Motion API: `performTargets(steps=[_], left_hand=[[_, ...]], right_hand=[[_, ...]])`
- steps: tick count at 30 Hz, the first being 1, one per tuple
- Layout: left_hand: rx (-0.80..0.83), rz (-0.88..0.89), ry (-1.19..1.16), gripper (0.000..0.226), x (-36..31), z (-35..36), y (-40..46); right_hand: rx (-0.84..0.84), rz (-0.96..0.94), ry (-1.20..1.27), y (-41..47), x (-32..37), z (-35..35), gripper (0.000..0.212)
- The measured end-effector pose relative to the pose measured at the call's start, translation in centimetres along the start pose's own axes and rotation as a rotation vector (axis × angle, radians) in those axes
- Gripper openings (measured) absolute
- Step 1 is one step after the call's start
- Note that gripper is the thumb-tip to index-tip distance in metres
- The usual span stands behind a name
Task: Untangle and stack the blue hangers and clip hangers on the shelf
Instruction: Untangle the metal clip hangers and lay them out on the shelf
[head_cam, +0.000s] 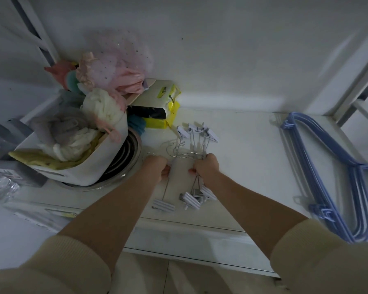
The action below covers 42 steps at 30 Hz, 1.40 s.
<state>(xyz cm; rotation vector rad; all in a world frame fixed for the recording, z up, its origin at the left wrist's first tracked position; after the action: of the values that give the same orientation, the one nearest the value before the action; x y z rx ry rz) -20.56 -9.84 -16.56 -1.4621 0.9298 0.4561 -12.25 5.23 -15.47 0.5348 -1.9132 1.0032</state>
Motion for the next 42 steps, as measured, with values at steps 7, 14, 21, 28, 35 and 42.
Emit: performTargets(steps=[7, 14, 21, 28, 35, 42], left_hand=[[-0.112, 0.211, 0.393, 0.007, -0.2, -0.9, 0.1], [-0.085, 0.238, 0.516, 0.008, 0.1, 0.2, -0.5], [-0.178, 0.339, 0.751, 0.025, -1.3, 0.6, -2.6], [-0.064, 0.564, 1.102, 0.027, -4.6, 1.3, -5.0], [0.438, 0.093, 1.434, 0.054, -0.1, 1.5, -8.1], [0.422, 0.194, 1.637, 0.053, 1.9, 1.8, -8.0]], right_hand=[[-0.011, 0.002, 0.003, -0.3, -0.1, -0.8, 0.014], [-0.04, -0.049, -0.138, 0.2, -0.3, -0.9, 0.014], [-0.036, -0.058, -0.195, 1.3, -0.7, -1.9, 0.023], [-0.079, -0.074, -0.198, 1.7, -1.1, -2.9, 0.011], [-0.079, -0.067, -0.194, 1.7, -1.0, -3.2, 0.013], [-0.094, -0.092, -0.19, 1.1, -1.4, -2.9, 0.012]])
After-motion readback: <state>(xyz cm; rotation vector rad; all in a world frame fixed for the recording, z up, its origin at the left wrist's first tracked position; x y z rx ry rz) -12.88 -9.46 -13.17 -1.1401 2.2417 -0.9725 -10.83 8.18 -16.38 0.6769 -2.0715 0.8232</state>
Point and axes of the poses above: each hand's wrist, its own y-axis towards the middle knuckle, its own z-axis out of the palm, x = y × z, the point moved 5 cm from there along y, towards the middle knuckle
